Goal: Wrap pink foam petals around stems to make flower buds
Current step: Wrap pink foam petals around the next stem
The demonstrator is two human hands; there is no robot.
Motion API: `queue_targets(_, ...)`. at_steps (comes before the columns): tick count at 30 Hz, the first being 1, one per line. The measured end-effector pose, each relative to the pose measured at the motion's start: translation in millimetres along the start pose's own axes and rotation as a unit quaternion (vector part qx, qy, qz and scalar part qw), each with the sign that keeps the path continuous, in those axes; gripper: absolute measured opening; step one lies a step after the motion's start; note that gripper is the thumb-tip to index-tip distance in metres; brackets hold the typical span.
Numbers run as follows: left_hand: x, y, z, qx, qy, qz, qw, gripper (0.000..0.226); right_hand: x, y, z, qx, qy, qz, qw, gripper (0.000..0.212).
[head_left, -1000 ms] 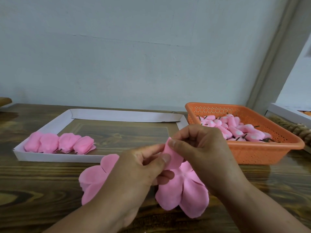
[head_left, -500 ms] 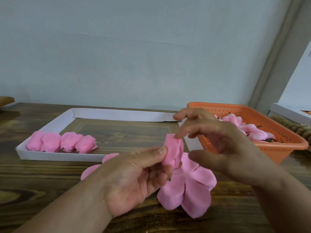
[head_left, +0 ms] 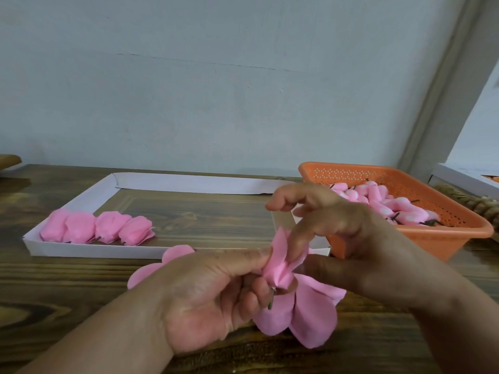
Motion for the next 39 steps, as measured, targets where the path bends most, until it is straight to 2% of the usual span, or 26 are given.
queue_targets(4,-1,1,0,-0.004,0.003,0.021,1.000,0.021,8,-1,-2,-0.017,0.092,0.055,0.994,0.010)
queue_targets(8,-3,4,-2,-0.004,0.010,0.023,1.000,0.011,11,-1,-2,-0.013,0.092,0.090,0.992,0.012)
queue_targets(12,-1,3,-1,-0.004,-0.005,0.025,1.000,0.010,8,-1,1,0.009,0.067,0.054,0.996,0.011)
queue_targets(16,2,0,0,-0.005,-0.029,0.011,1.000,0.008,2,0,1,0.031,0.067,0.010,0.997,0.001)
queue_targets(24,3,0,0,0.011,-0.081,-0.037,0.996,0.011,4,-3,-3,0.023,0.093,0.024,0.995,0.002)
queue_targets(27,3,-1,-1,0.027,-0.087,-0.057,0.994,0.017,4,-4,-6,-0.011,0.077,0.015,0.997,0.005)
queue_targets(29,3,-3,0,0.028,-0.078,-0.075,0.994,0.018,2,-5,-7,-0.071,0.104,0.002,0.992,0.022)
queue_targets(31,1,-5,2,0.020,-0.059,-0.100,0.993,0.022,-1,-5,-7,-0.158,0.112,-0.049,0.980,0.040)
queue_targets(34,-3,-4,2,0.005,-0.027,-0.140,0.990,0.022,-7,-6,-11,-0.255,0.050,-0.124,0.958,0.050)
queue_targets(39,-6,-5,0,-0.001,-0.004,-0.186,0.983,0.023,-11,-7,-31,-0.340,-0.107,-0.122,0.926,0.047)
Point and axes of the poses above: each hand's wrist, its own y-axis away from the middle knuckle, its own z-axis out of the back of the hand, x = y × z, the point moved 3 cm from there along -y, towards the middle knuckle, and after that the axes turned 1 degree about -z, right-handed, at the moved point
